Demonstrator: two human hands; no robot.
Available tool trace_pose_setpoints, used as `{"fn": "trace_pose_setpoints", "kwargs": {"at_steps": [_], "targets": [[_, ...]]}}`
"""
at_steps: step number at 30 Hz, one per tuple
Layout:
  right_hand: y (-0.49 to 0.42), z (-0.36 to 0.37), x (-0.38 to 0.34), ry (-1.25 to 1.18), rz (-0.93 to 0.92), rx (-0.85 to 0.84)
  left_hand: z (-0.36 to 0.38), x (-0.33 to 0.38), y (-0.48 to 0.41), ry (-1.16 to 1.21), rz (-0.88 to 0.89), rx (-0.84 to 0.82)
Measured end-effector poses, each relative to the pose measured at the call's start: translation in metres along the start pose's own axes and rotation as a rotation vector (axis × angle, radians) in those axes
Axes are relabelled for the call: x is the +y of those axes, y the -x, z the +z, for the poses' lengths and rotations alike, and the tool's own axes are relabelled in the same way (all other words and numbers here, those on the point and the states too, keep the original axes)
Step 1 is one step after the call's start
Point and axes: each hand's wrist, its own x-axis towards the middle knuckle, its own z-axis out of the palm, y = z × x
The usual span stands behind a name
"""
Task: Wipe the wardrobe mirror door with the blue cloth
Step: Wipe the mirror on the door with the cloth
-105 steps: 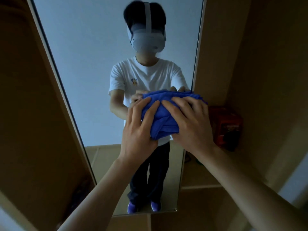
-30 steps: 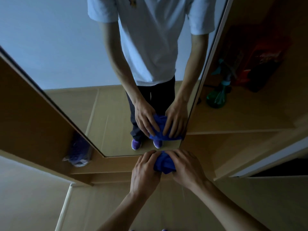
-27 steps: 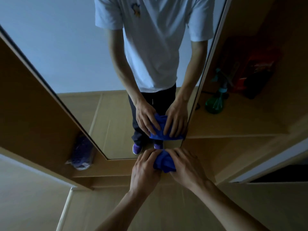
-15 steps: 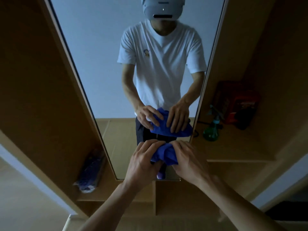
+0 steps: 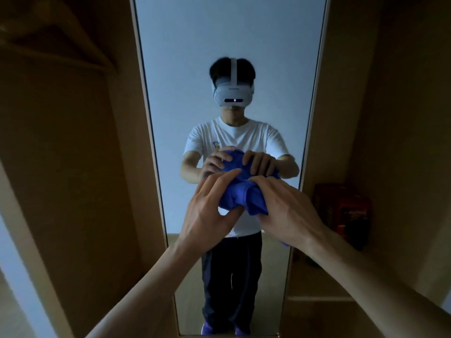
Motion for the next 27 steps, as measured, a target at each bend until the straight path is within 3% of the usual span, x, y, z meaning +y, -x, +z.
{"fn": "trace_pose_setpoints", "kwargs": {"at_steps": [10, 22, 27], "targets": [[-0.074, -0.074, -0.01, 0.054, -0.08, 0.193, -0.048, 0.018, -0.094, 0.132, 0.062, 0.09], [-0.171, -0.158, -0.007, 0.178, -0.166, 0.358, -0.1, 0.022, -0.226, -0.155, 0.286, 0.145], [-0.207, -0.194, -0.004, 0.369, -0.207, 0.453, -0.121, 0.03, -0.284, -0.273, 0.308, 0.182]]}}
